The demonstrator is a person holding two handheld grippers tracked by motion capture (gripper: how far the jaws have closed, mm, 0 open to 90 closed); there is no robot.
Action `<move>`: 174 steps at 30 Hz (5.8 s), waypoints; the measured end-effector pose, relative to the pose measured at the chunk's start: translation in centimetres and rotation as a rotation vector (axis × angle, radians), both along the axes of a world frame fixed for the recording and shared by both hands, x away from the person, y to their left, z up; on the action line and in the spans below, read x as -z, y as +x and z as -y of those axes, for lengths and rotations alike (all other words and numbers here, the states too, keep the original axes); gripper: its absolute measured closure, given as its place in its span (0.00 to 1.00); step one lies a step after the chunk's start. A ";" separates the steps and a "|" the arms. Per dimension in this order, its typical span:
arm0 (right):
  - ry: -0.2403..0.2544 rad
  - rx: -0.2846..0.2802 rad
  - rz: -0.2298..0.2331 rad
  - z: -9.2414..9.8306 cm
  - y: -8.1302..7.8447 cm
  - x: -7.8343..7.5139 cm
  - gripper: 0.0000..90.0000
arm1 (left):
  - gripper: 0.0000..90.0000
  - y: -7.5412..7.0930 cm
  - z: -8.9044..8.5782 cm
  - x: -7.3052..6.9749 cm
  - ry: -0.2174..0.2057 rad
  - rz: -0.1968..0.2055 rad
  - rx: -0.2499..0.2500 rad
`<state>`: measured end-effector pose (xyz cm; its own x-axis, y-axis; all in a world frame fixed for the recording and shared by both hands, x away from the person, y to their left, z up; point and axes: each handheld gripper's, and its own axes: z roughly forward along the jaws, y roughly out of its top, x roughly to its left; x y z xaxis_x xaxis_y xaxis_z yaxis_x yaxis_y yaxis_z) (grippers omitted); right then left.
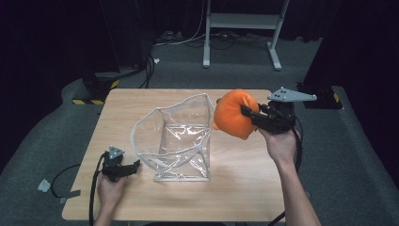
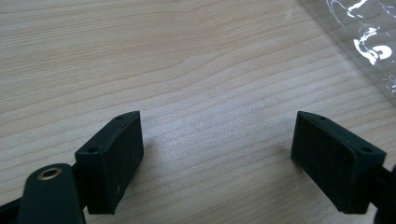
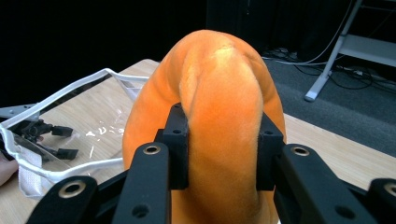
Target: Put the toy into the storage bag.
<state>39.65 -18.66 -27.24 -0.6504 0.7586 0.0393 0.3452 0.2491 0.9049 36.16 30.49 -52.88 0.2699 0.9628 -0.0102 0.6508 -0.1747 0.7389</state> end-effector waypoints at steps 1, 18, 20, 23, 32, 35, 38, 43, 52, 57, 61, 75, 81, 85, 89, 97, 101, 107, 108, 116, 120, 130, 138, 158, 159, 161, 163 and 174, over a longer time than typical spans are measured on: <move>0.000 -0.002 0.000 -0.1 0.0 -0.1 0.74 | 0.19 0.0 0.0 0.0 -0.001 0.000 0.000; -0.003 -0.059 0.016 -2.6 0.2 -1.7 0.74 | 0.19 0.0 0.0 0.0 -0.001 -0.001 0.000; -0.005 -0.065 0.019 -3.0 0.2 -1.9 0.74 | 0.19 0.0 0.0 0.0 0.000 0.000 0.000; -0.003 -0.076 0.023 -3.4 0.2 -2.1 0.74 | 0.19 0.0 0.0 0.0 0.000 0.000 0.000; -0.011 -0.098 0.021 -5.1 0.8 -2.7 0.74 | 0.19 0.0 0.0 0.0 -0.001 0.000 0.000; -0.014 -0.104 0.022 -5.4 0.8 -2.7 0.74 | 0.19 0.0 0.0 0.0 -0.001 0.000 0.000; -0.020 -0.114 0.022 -6.2 1.0 -2.8 0.74 | 0.19 0.0 0.0 0.0 0.000 0.000 0.000; -0.028 -0.129 0.018 -7.4 1.4 -2.8 0.74 | 0.19 0.0 0.0 0.0 0.000 0.000 0.000; -0.036 -0.155 0.011 -9.5 2.0 -2.6 0.74 | 0.19 0.0 0.0 0.0 -0.002 -0.001 -0.001; -0.042 -0.165 0.008 -10.3 2.4 -2.5 0.74 | 0.19 0.0 0.0 0.0 0.000 -0.001 0.000; -0.048 -0.167 -0.002 -11.2 2.8 -2.2 0.74 | 0.19 0.0 0.0 0.0 -0.001 -0.001 0.000; -0.092 -0.169 -0.029 -13.4 4.0 -0.4 0.74 | 0.19 0.0 0.0 0.0 0.000 0.000 0.000; -0.103 -0.162 -0.042 -13.8 4.4 0.5 0.74 | 0.19 0.0 0.0 0.0 -0.001 0.000 0.000; -0.113 -0.165 -0.047 -14.0 4.6 1.1 0.74 | 0.19 0.0 0.0 0.0 0.000 0.000 0.000; -0.129 -0.162 -0.045 -14.1 4.8 1.6 0.74 | 0.19 0.0 0.0 0.0 0.000 0.000 0.001; -0.144 -0.157 -0.054 -14.3 5.1 2.4 0.73 | 0.19 0.0 0.0 0.0 0.000 0.000 0.000; -0.160 -0.157 -0.055 -14.5 5.2 2.9 0.73 | 0.19 0.0 0.0 0.0 0.000 -0.001 0.001; -0.194 -0.163 -0.056 -14.8 5.5 3.5 0.73 | 0.19 0.0 0.0 0.0 -0.001 -0.001 0.000; -0.200 -0.165 -0.056 -14.9 5.5 3.6 0.73 | 0.19 0.0 0.0 0.0 0.000 0.000 0.001; -0.226 -0.167 -0.078 -15.3 6.0 4.8 0.72 | 0.19 0.0 0.0 0.0 0.000 0.000 0.001; -0.242 -0.168 -0.085 -15.5 6.2 5.2 0.71 | 0.19 0.0 0.0 0.0 0.000 0.000 0.000; -0.254 -0.164 -0.110 -15.4 6.8 6.4 0.70 | 0.19 0.0 0.0 0.0 0.000 -0.001 0.001; -0.257 -0.164 -0.127 -15.5 7.2 7.1 0.69 | 0.19 0.0 0.0 0.0 0.000 0.000 0.000; -0.266 -0.155 -0.165 -15.6 7.7 8.4 0.59 | 0.19 0.0 0.0 0.0 0.000 0.000 0.000; -0.278 -0.157 -0.162 -15.6 7.7 8.5 0.57 | 0.19 0.0 0.0 0.0 0.000 0.000 0.000; -0.282 -0.154 -0.166 -15.7 7.7 8.5 0.55 | 0.19 0.0 0.0 0.0 0.000 0.000 0.000; -0.289 -0.156 -0.167 -15.8 7.7 8.6 0.53 | 0.19 0.0 0.0 0.0 0.000 -0.001 0.000; -0.297 -0.174 -0.192 -15.7 7.8 8.9 0.46 | 0.19 0.0 0.0 0.0 0.000 0.000 0.000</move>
